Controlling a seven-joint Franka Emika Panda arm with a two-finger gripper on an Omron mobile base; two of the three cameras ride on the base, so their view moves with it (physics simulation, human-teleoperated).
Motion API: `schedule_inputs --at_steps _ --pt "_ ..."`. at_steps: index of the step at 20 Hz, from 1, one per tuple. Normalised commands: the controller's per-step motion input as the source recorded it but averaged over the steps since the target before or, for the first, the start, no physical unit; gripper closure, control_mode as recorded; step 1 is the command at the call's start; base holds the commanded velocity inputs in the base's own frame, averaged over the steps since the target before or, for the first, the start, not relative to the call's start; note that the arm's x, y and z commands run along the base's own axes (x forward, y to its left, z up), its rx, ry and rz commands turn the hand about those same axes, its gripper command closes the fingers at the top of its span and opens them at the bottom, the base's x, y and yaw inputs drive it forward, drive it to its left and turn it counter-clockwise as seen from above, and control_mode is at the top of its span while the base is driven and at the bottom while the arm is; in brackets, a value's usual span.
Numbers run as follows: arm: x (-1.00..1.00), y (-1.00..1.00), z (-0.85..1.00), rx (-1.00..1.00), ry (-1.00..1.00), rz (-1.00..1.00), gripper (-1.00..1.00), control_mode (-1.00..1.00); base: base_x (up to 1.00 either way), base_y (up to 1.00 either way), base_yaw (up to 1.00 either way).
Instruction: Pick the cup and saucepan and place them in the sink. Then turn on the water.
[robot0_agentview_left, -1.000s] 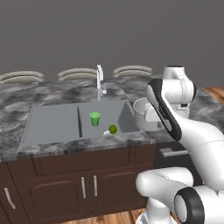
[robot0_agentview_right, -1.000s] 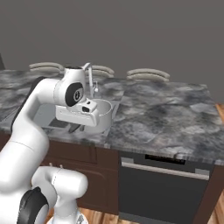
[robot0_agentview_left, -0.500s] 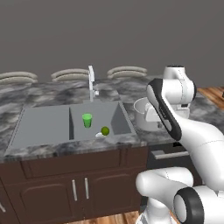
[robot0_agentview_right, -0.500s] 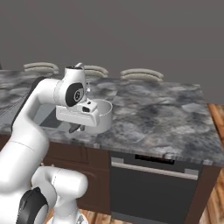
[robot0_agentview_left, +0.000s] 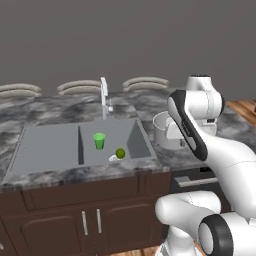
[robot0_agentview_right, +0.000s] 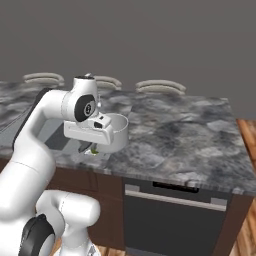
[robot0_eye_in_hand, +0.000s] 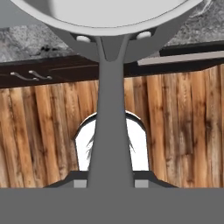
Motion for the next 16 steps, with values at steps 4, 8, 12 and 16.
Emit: schedule_inputs --at_steps 4,8,12,16 --pt "0.0 0.0 0.0 0.0 0.0 0.0 1.0 1.0 0.42 0.0 -0.03" --pt "0.0 0.0 0.0 0.0 0.0 0.0 1.0 1.0 0.39 0.0 -0.03" --pt "0.0 0.0 0.0 0.0 0.0 0.0 1.0 1.0 0.39 0.0 -0.01" --pt "0.0 0.0 0.0 0.0 0.0 0.0 1.0 1.0 0.41 0.0 0.0"
